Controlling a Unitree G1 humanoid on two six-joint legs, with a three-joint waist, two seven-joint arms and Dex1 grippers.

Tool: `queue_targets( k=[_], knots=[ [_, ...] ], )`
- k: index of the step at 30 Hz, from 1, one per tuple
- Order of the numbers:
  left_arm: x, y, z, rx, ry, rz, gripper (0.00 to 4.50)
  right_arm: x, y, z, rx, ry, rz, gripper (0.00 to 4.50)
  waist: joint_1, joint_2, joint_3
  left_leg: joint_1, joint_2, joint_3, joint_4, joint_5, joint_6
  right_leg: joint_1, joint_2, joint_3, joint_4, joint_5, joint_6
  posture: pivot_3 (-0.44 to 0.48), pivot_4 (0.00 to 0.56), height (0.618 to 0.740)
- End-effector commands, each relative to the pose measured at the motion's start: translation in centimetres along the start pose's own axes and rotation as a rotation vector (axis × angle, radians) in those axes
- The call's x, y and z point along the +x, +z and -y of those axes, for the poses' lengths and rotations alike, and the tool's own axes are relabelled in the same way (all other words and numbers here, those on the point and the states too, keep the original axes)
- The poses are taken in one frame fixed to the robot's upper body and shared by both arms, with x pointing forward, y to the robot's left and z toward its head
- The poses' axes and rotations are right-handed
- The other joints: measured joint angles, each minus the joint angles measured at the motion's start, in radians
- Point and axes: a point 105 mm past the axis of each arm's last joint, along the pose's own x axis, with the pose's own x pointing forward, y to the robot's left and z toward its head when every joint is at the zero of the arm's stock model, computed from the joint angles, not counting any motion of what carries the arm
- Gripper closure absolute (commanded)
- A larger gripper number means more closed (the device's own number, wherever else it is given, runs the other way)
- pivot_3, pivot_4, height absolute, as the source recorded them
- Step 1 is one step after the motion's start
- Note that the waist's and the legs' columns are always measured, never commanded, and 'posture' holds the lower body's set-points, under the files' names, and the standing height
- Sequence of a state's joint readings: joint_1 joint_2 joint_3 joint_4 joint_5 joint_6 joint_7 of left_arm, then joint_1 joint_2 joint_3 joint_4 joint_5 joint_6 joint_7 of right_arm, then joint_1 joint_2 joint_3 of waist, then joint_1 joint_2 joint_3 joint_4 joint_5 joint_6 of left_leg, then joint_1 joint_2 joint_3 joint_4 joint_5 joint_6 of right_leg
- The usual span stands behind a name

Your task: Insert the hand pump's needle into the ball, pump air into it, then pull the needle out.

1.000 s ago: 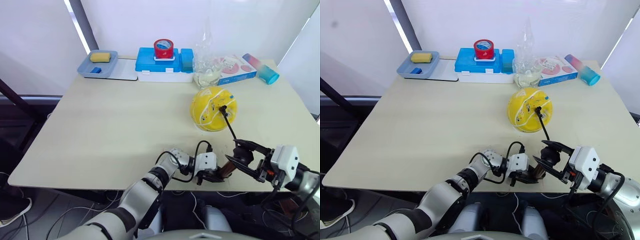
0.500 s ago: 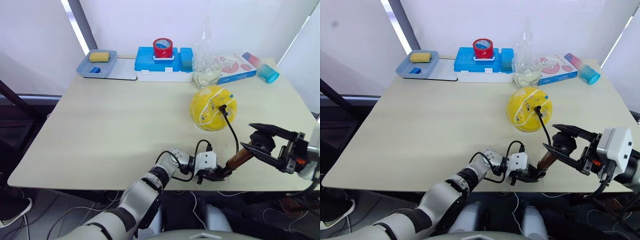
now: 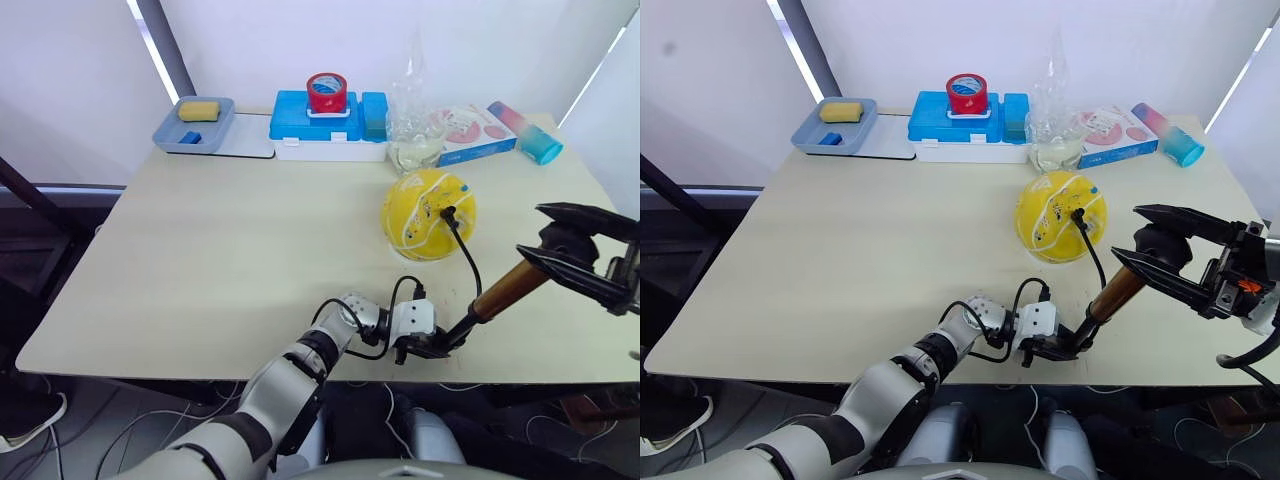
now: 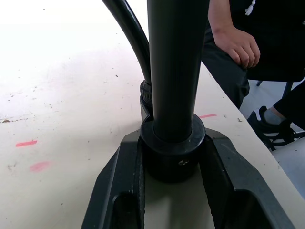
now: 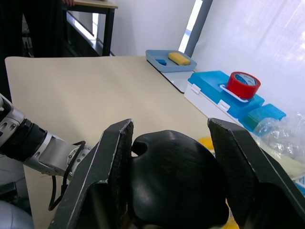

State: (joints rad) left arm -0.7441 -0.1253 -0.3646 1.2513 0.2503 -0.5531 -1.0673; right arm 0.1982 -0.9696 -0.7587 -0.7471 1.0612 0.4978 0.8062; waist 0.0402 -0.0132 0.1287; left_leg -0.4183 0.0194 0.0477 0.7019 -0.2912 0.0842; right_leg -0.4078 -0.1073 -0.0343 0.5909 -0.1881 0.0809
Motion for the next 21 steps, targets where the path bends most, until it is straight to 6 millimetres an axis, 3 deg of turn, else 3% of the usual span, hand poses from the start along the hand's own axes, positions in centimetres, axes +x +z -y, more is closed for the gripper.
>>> queue_targets(
  k=[1, 8, 16, 21],
  knots=[
    [-0.2, -1.8, 0.7, -0.056, -0.016, -0.077, 3.39, 0.1, -1.5, -0.3, 0.004, -0.010, -0.005, 2.48, 0.000, -0.001, 0.000, 0.000, 0.000, 0.000, 0.000, 0.000, 0.000, 0.000, 0.000, 0.000, 0.000, 0.000, 0.000, 0.000, 0.150, 0.737],
    [-0.2, -1.6, 0.4, -0.052, -0.006, -0.073, 3.39, 0.6, -8.3, -2.7, 0.120, 0.016, -0.091, 2.48, -0.002, -0.005, -0.003, 0.004, 0.001, 0.000, 0.000, 0.000, 0.000, 0.003, 0.001, 0.000, 0.001, 0.000, 0.000, 0.000, 0.150, 0.737],
    [-0.1, -1.8, 0.7, -0.057, -0.009, -0.068, 3.39, 1.5, -13.2, -4.6, 0.185, 0.024, -0.124, 2.48, -0.002, -0.006, -0.004, 0.004, 0.001, -0.001, 0.000, 0.000, 0.000, 0.003, 0.001, 0.000, 0.001, 0.000, 0.000, 0.000, 0.150, 0.737],
    [0.0, -1.8, 0.8, -0.059, -0.011, -0.067, 3.39, 2.0, -13.1, -4.7, 0.171, 0.016, -0.089, 2.48, -0.002, -0.006, -0.005, 0.004, 0.001, -0.001, 0.000, 0.000, 0.000, 0.003, 0.001, -0.001, 0.001, 0.000, 0.000, 0.000, 0.150, 0.737]
  ],
)
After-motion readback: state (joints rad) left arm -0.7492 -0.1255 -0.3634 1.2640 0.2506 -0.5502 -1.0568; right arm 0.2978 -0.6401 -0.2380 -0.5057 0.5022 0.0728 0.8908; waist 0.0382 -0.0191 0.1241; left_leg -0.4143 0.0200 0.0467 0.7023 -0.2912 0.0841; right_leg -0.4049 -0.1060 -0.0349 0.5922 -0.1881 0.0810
